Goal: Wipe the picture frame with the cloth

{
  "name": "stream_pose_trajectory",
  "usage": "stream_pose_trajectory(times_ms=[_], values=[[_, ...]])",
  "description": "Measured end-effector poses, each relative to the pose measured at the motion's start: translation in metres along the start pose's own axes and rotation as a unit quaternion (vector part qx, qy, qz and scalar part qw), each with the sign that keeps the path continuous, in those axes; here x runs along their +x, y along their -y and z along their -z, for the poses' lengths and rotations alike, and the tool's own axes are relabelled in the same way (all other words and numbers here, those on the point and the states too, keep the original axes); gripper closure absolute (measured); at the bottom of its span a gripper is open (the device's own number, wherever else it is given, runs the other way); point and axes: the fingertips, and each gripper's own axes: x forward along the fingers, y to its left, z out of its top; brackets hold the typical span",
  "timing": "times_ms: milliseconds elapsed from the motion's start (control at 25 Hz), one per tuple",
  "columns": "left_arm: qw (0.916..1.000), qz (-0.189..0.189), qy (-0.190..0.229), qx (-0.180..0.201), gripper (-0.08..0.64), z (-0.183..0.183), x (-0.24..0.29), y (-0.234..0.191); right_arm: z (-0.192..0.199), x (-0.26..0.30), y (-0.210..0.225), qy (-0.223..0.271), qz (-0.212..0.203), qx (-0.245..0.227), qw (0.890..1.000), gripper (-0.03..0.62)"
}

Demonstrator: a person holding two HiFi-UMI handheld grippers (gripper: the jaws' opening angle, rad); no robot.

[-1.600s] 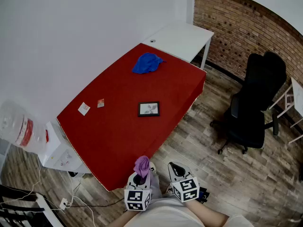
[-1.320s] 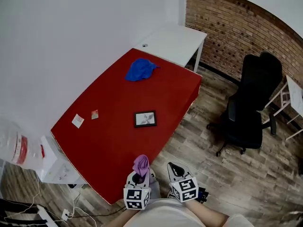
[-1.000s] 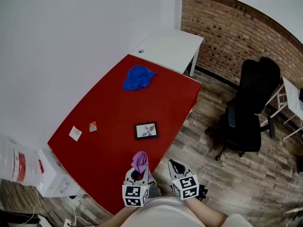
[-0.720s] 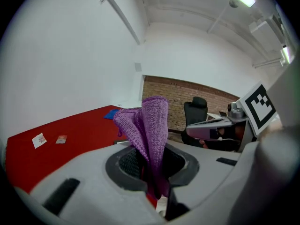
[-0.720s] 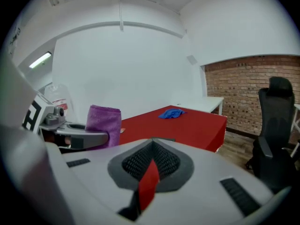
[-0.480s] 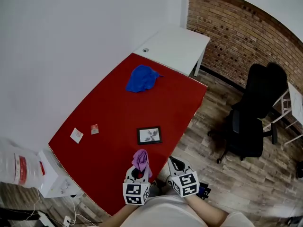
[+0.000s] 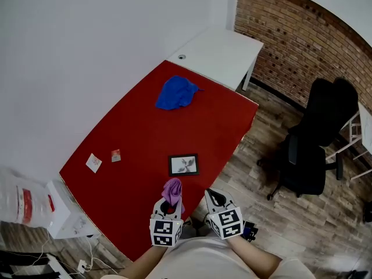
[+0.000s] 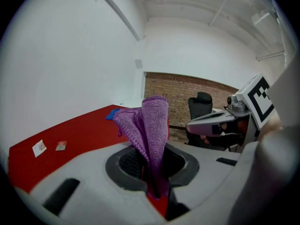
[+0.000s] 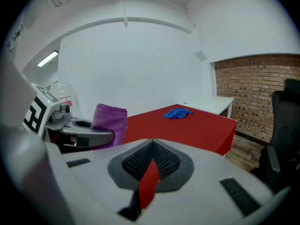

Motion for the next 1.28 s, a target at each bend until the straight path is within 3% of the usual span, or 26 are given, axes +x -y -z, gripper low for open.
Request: stream_pose_trajectory(times_ms=[240,320,400,480,680,840,960,1080,1280], values=[[0.9948,0.006,-0.047,0.09,0.499,0.01,0.031,-0.032,0.005,0.021,0.007,-0.013,0.003,-0.003,1.0,0.588],[0.9881,0.003,-0.069,0.137,0.499,0.015,0.047,-0.05,0.007,0.028,0.01,-0.015,0.005,-0.002,1.0,0.588],[0.9737,0.006,-0.102,0.204,0.499,0.021,0.067,-0.067,0.008,0.035,0.013,-0.016,0.008,0.003,1.0,0.588],[0.9498,0.013,-0.142,0.279,0.499,0.029,0.093,-0.082,0.011,0.041,0.016,-0.016,0.009,0.009,1.0,0.589],[0.8689,0.023,-0.218,0.444,0.499,0.048,0.154,-0.115,0.025,0.054,0.017,-0.029,0.007,0.02,0.999,0.588],[0.8199,0.036,-0.265,0.506,0.499,0.072,0.191,-0.137,0.035,0.057,0.015,-0.038,0.004,0.033,0.999,0.588],[0.7944,0.029,-0.29,0.533,0.499,0.085,0.209,-0.153,0.045,0.058,0.011,-0.047,0.001,0.041,0.998,0.588],[0.7839,0.023,-0.299,0.544,0.499,0.085,0.219,-0.161,0.051,0.06,0.009,-0.052,-0.003,0.048,0.997,0.588],[0.7854,0.032,-0.3,0.541,0.499,0.09,0.225,-0.157,0.06,0.062,0.016,-0.059,0.003,0.053,0.997,0.589]])
